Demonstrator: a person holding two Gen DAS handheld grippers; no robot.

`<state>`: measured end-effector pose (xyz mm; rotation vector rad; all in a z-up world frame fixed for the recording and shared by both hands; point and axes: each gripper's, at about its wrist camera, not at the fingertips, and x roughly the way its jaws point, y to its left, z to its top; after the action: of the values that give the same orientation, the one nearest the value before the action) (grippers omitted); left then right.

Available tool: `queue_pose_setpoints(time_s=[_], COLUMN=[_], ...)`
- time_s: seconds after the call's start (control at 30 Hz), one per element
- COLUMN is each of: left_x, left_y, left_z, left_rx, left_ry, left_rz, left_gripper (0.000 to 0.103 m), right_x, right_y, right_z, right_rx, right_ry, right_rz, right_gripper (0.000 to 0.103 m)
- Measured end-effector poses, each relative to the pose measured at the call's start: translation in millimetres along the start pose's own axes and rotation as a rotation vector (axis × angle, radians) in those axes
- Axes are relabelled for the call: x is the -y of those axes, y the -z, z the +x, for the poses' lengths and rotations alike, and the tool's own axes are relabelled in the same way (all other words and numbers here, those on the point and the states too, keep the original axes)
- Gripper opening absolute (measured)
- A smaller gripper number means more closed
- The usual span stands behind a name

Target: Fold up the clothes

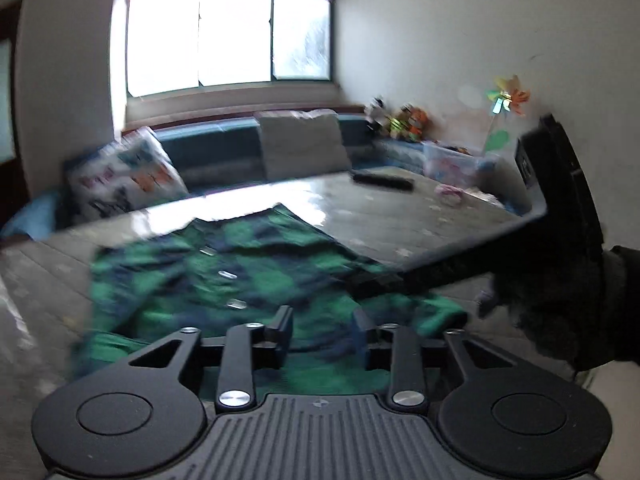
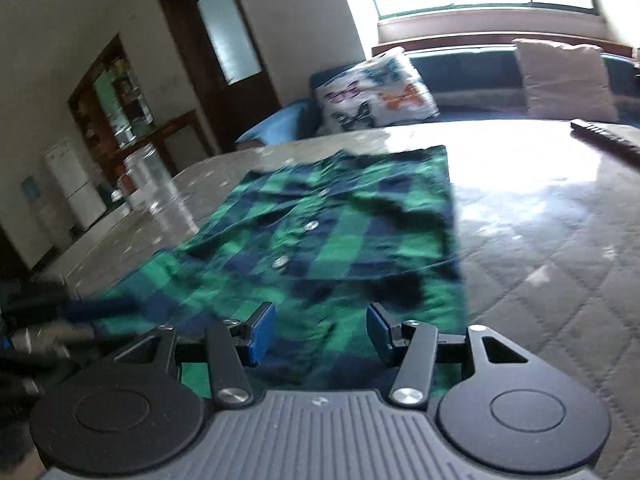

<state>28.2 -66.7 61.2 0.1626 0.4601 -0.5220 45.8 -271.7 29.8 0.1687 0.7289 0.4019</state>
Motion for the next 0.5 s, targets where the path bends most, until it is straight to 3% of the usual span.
queue_pose_setpoints(time_s=[0.07, 0.13, 0.27, 0.33, 0.5], left_x=[-13, -29, -63, -77, -95], left_y=[4, 13, 37, 50, 80], left_z=[-18, -32, -49, -52, -53], left_rx=[0.026, 0.033, -0.009, -0.049, -0.125], left_ry=[-0.082, -0.168, -0.331, -0.389, -0.447], left_rz=[0.016, 0.012, -0.024, -0.043, -0.053], left_gripper=[0.054, 0.058, 0.071, 0.071, 0.08], right_x=[-5, -10, -20, -24, -34], right_y=[3, 7, 13, 16, 19], right_z=[4, 8, 16, 17, 19], right_rx=[-0.023, -0.045, -0.091, -0.102, -0.114], right_ry=[-0.01, -0.02, -0.04, -0.041, -0.018], right_rz=[-0.009, -0.017, -0.034, -0.043, -0.072], right_gripper=[0.052, 0.051, 0.046, 0.044, 0.016])
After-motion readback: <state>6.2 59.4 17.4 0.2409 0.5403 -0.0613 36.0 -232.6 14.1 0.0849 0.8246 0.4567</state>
